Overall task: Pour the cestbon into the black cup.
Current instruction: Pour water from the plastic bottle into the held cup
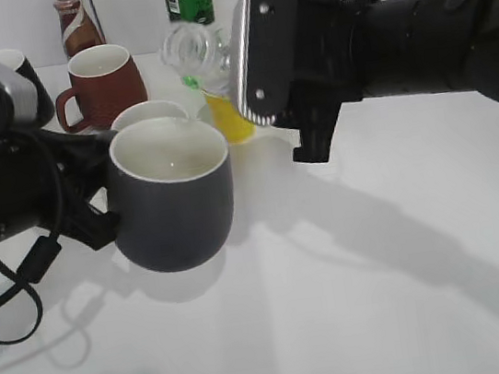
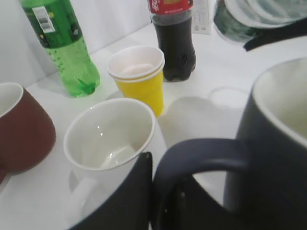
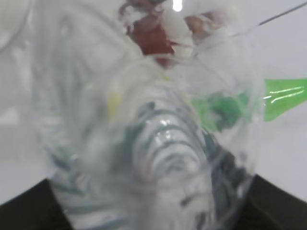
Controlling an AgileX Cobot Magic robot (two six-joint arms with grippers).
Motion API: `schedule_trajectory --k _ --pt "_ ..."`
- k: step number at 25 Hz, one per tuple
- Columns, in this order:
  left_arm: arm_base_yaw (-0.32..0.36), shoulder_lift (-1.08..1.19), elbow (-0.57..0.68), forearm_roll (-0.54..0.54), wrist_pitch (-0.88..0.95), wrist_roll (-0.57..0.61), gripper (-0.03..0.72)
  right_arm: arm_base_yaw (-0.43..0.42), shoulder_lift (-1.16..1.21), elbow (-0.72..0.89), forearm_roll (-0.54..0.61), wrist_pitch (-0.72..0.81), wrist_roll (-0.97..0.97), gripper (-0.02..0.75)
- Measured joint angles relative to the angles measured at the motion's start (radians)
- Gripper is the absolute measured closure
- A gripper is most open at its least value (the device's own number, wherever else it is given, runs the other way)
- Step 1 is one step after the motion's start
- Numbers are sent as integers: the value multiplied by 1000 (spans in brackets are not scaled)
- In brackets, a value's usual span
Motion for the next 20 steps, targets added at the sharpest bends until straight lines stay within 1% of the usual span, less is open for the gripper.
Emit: schedule_trajectory --k 5,9,20 --pt "0 0 0 -1 6 0 645 0 0 0 0 8 -199 295" --pt "-5 0 0 -2 6 0 645 0 0 0 14 8 -283 295" --pt "-60 0 0 -1 6 0 645 0 0 -2 130 8 -581 295"
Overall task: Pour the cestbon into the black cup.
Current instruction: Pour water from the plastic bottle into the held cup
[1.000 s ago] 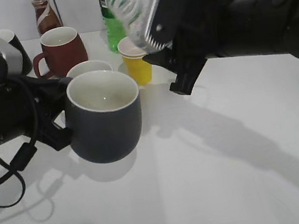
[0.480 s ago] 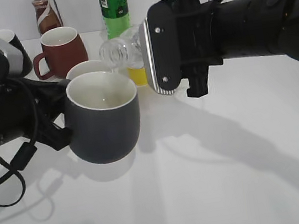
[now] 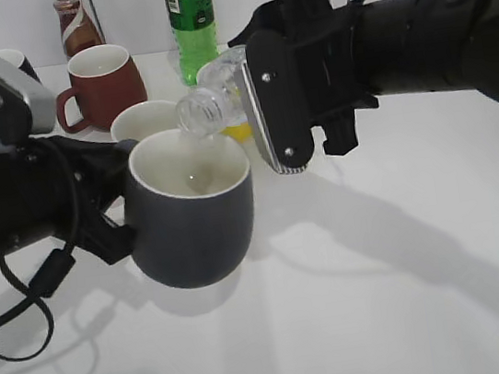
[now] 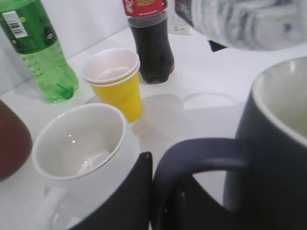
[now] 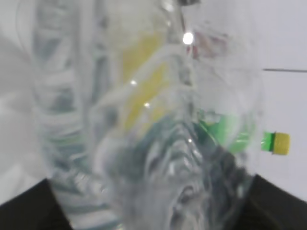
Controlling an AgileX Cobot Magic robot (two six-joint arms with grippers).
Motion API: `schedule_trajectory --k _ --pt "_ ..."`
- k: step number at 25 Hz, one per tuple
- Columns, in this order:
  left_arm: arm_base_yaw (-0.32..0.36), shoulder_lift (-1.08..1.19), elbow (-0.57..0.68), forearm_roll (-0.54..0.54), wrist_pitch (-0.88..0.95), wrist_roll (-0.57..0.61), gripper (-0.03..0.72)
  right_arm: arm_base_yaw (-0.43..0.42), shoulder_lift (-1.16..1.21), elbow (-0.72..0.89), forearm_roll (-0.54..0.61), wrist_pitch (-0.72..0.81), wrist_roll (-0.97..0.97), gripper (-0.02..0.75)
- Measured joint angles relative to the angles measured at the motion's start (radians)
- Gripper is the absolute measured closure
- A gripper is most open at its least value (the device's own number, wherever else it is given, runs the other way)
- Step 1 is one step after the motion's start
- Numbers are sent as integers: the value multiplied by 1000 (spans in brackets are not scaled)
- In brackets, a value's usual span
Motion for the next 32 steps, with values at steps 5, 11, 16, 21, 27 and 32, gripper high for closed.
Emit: schedule_trajectory --k 5,11,16,21,27,32 --pt "-19 0 0 0 4 0 645 0 0 -1 11 -36 -98 295" --pt "-21 0 0 1 23 0 645 0 0 -1 120 -79 -273 295" --pt "-21 0 0 1 23 0 645 0 0 -1 283 -157 -491 295" --pt "-21 0 0 1 23 0 645 0 0 -1 317 -209 -576 295" --pt "-22 -20 0 1 29 0 645 0 0 -1 321 -230 -614 295" --pt "-22 -27 0 1 30 0 645 0 0 -1 321 -232 -616 295"
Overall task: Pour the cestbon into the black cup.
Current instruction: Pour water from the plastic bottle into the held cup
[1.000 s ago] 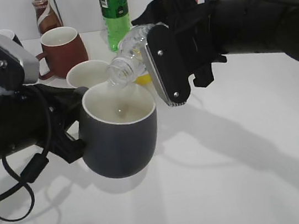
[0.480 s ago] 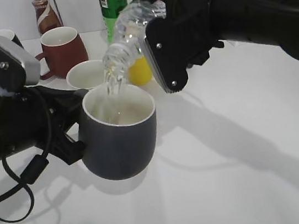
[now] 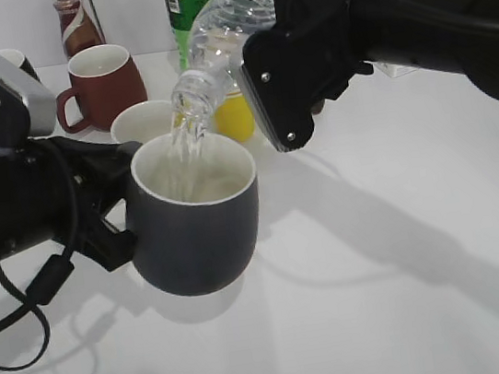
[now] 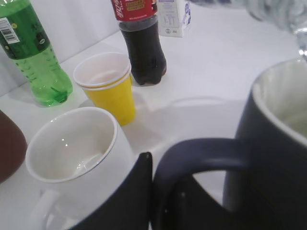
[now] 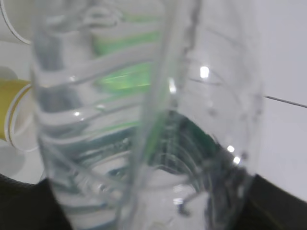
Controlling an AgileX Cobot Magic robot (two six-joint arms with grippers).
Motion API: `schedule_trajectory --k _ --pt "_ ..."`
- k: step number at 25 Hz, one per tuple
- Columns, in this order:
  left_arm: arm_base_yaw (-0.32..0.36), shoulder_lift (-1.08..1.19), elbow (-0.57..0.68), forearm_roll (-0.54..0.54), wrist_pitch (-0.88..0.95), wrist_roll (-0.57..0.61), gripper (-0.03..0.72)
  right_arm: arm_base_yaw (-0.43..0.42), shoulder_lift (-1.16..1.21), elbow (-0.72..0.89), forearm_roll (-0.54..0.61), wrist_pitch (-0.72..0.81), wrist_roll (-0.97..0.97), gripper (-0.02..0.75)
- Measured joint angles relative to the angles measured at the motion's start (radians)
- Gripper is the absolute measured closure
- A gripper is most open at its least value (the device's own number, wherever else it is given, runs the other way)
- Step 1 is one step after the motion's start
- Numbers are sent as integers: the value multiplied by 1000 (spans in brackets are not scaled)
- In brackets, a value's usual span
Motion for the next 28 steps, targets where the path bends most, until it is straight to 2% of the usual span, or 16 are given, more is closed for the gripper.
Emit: schedule_trajectory --k 7,11,15,22,25,28 --pt "0 0 0 0 0 0 645 0 0 0 1 9 59 295" --pt "0 0 0 1 0 2 645 0 0 -1 1 115 255 295" --pt "10 0 0 1 -6 2 645 0 0 -1 1 188 663 295" --pt "88 0 0 -23 -84 3 645 -6 -12 -1 1 153 1505 295" --pt "170 0 0 -41 -162 3 645 -38 -17 -1 -1 66 1717 295" --pt "293 5 0 -71 -231 15 645 -103 -20 2 -1 48 1779 295"
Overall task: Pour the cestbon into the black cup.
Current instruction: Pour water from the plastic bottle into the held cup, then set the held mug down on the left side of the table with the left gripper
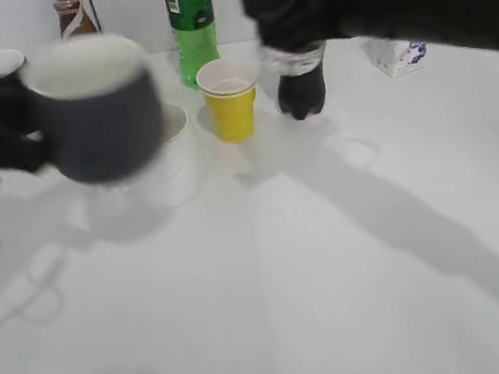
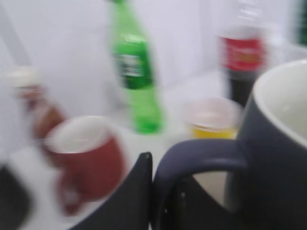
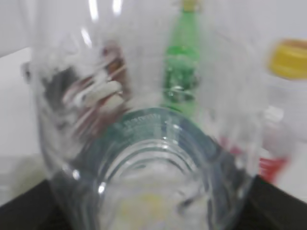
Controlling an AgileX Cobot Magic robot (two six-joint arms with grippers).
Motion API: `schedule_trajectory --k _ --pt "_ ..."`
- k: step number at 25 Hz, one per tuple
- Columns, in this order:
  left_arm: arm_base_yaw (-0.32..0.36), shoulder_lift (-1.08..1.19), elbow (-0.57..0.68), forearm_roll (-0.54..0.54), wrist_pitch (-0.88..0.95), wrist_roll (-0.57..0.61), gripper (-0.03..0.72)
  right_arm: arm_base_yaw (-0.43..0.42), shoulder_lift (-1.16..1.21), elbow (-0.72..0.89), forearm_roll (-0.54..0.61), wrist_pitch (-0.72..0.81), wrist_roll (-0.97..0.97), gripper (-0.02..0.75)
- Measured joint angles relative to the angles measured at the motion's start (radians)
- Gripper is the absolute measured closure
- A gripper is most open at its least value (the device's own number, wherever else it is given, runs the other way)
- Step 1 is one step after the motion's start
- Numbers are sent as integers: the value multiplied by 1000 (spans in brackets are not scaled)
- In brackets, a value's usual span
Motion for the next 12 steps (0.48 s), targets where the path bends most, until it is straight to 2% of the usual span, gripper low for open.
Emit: schedule_trajectory --k 4,7,9,12 --pt "205 70 0 -38 -143 19 645 -97 0 50 0 -4 17 295" --pt "321 178 -1 -52 -295 22 645 -137 -1 101 -13 -5 20 295" --pt "363 267 -1 -56 -382 23 645 -139 -1 135 -24 -9 22 295" --pt "383 391 -1 -52 -460 24 645 -139 -1 173 -27 -25 32 295"
